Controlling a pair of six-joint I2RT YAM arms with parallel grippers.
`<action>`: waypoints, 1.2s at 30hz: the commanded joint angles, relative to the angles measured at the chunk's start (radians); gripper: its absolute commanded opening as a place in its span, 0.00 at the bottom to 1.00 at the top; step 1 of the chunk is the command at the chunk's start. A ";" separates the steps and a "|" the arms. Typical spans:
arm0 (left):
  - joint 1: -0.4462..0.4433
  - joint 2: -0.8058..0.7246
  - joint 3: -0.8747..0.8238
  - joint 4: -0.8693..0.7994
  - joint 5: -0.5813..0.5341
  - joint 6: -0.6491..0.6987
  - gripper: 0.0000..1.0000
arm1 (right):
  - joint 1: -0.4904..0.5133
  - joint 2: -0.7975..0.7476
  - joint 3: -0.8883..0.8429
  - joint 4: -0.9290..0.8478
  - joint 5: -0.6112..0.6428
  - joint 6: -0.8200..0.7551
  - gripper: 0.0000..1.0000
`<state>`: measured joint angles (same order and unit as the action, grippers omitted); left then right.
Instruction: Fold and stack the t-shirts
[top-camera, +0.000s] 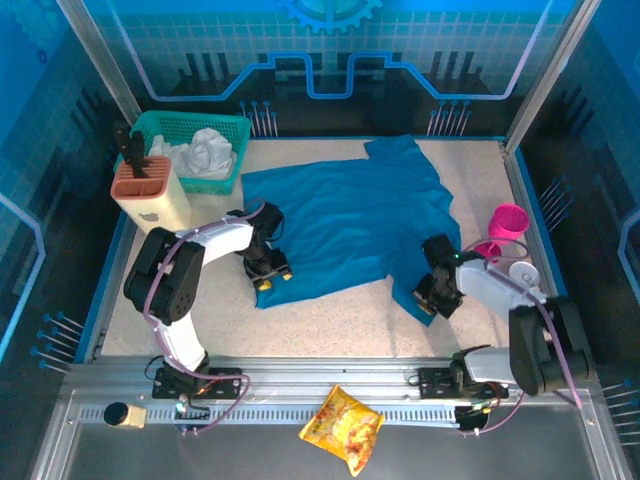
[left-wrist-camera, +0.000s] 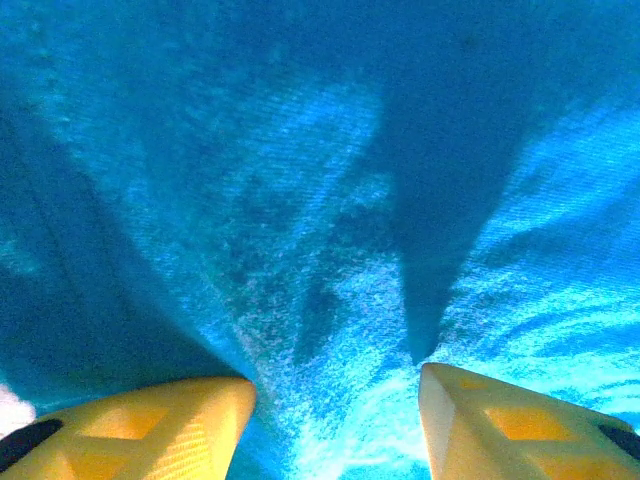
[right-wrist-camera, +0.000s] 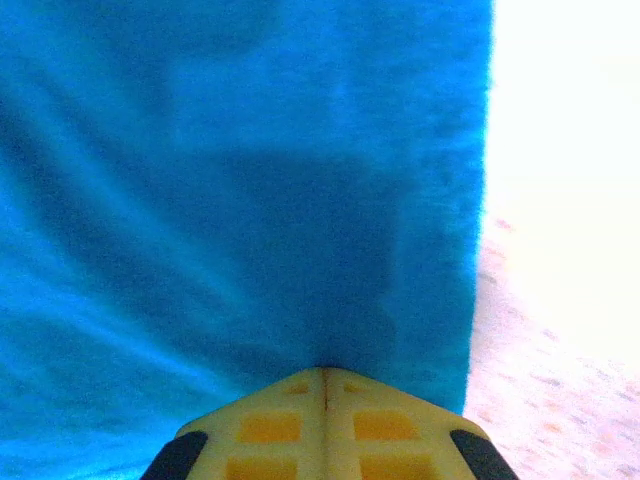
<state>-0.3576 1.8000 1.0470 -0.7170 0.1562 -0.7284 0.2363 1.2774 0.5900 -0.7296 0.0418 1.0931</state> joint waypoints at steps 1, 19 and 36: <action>0.043 0.075 -0.058 -0.067 -0.102 0.062 0.52 | 0.011 -0.110 -0.074 -0.071 0.017 0.059 0.00; 0.209 -0.153 -0.112 -0.166 -0.146 0.159 0.53 | -0.284 -0.173 -0.016 -0.102 -0.074 -0.280 0.00; 0.200 -0.216 0.202 -0.230 -0.187 0.212 0.81 | -0.221 0.120 0.279 0.105 -0.091 -0.511 0.00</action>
<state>-0.1528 1.6154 1.1885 -0.9112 -0.0143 -0.5350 0.0036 1.2942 0.7860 -0.7033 -0.0761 0.6395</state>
